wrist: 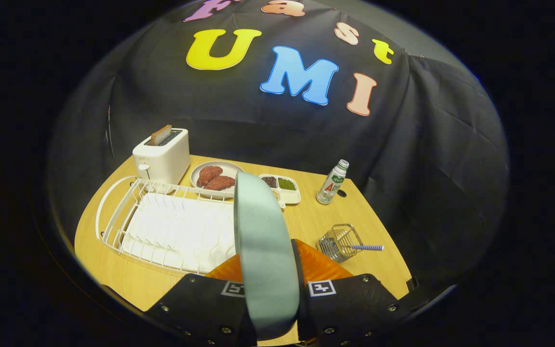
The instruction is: Take the plate from the dish rack, then take the spoon from the basket and place it into the plate.
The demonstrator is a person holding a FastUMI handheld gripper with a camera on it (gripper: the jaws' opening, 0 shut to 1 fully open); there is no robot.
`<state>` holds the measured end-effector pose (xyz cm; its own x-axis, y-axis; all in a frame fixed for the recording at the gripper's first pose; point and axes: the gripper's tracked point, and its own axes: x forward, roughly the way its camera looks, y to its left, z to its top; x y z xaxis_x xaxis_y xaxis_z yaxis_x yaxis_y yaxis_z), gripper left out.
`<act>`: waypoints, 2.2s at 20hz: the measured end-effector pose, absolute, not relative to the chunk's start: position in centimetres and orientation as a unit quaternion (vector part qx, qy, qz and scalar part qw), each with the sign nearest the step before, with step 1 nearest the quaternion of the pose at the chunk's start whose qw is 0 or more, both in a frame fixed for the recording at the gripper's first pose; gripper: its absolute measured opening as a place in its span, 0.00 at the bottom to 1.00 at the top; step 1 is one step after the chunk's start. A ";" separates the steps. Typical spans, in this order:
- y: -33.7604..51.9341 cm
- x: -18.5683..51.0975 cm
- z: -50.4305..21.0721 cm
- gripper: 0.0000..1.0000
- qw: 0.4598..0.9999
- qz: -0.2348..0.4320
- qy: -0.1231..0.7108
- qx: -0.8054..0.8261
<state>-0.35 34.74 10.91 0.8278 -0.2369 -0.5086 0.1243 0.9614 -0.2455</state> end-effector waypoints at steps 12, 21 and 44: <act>32.5 -7.8 2.5 0.31 0.931 -0.052 0.353 -0.072; 33.7 -8.0 -1.4 0.31 0.916 -0.007 0.398 0.039; 32.2 -7.6 -5.2 0.62 0.896 -0.002 0.433 0.101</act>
